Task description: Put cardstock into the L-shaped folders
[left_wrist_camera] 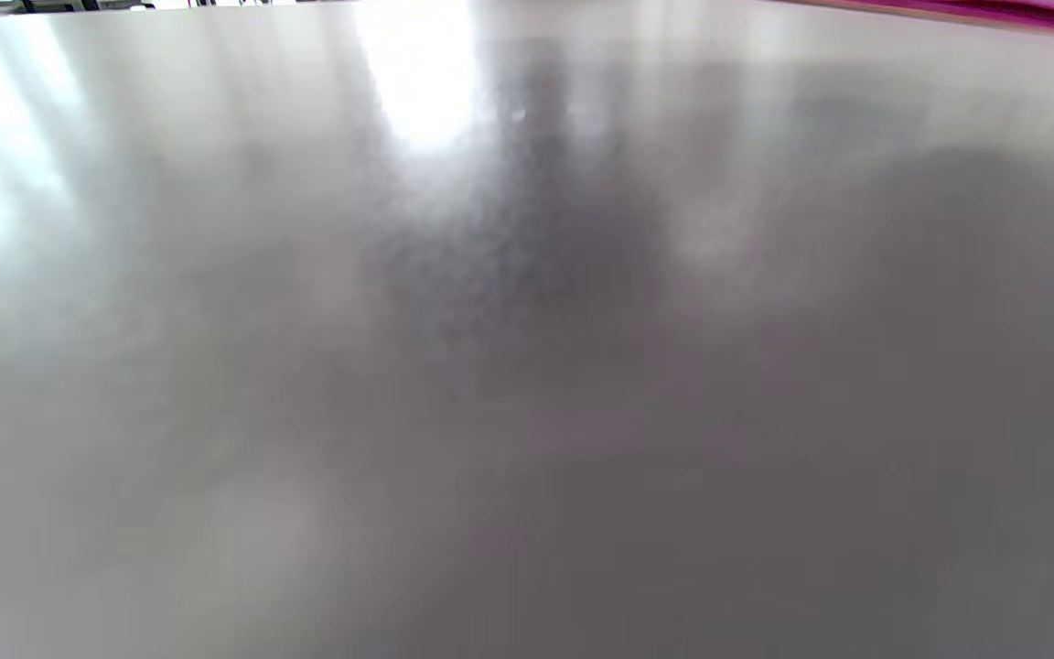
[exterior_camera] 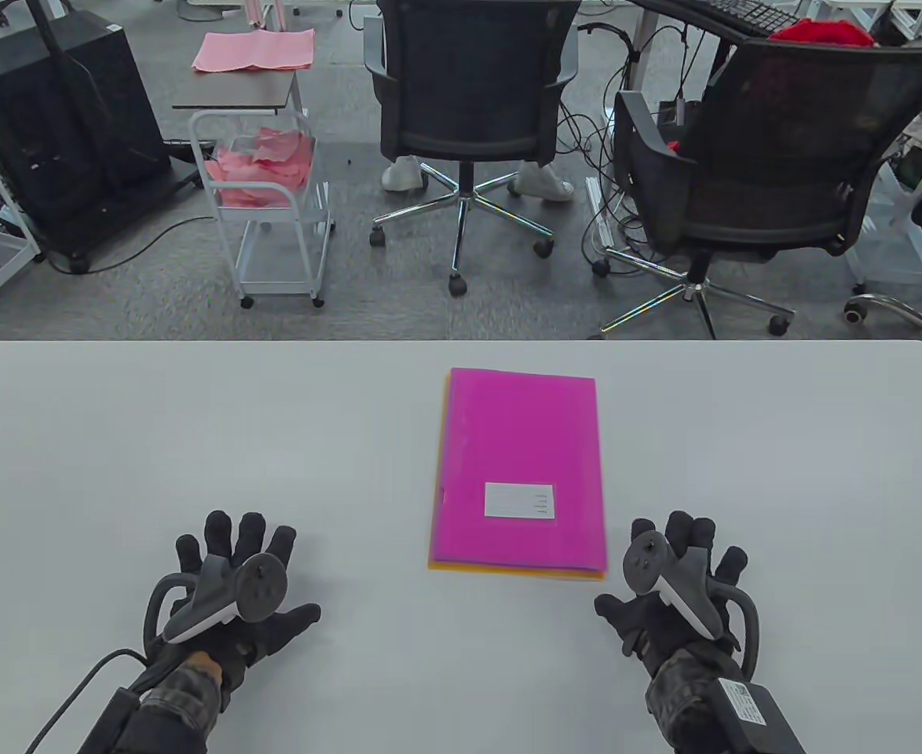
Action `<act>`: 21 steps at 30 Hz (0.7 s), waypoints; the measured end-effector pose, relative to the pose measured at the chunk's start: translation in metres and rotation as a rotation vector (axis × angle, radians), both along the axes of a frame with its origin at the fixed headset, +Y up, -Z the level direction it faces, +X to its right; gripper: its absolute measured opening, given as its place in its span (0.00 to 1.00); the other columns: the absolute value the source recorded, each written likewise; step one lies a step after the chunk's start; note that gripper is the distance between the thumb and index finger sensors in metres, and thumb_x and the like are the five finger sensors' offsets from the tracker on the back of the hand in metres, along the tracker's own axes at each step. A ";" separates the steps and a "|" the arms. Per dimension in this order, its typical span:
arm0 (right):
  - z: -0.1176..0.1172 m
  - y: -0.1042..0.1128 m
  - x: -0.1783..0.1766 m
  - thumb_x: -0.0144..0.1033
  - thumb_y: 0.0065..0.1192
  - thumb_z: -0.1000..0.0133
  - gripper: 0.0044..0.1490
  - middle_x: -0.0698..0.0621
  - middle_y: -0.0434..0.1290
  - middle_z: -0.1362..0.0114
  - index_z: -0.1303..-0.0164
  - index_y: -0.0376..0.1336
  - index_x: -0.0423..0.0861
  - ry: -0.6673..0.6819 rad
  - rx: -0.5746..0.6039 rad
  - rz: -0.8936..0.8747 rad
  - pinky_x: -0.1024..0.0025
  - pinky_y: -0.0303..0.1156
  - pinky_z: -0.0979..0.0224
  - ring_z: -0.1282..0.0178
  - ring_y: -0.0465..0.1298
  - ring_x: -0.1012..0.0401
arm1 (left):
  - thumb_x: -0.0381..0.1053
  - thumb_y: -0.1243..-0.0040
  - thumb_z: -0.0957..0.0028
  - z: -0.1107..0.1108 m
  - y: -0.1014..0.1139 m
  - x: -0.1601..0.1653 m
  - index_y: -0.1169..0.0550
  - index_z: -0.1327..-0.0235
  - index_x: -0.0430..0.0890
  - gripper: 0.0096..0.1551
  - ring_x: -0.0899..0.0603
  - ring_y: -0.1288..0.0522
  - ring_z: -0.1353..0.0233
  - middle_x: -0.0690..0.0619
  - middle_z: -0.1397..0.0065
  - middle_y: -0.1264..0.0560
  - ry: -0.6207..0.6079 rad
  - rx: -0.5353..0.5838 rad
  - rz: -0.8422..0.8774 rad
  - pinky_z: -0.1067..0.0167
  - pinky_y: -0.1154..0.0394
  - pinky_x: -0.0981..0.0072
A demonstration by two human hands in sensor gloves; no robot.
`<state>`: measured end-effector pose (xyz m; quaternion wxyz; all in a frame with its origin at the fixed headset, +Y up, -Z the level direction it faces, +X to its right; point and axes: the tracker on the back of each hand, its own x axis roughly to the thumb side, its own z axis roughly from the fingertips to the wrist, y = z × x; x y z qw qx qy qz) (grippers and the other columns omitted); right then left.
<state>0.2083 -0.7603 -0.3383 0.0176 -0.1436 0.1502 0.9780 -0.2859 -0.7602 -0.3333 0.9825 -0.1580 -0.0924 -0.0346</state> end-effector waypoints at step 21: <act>-0.001 -0.018 0.037 0.75 0.55 0.63 0.66 0.54 0.11 0.27 0.40 0.18 0.65 -0.181 -0.054 -0.137 0.36 0.13 0.24 0.24 0.14 0.54 | 0.85 0.63 0.54 0.000 -0.007 -0.030 0.66 0.23 0.52 0.61 0.21 0.74 0.24 0.37 0.18 0.70 0.168 0.012 0.030 0.41 0.73 0.22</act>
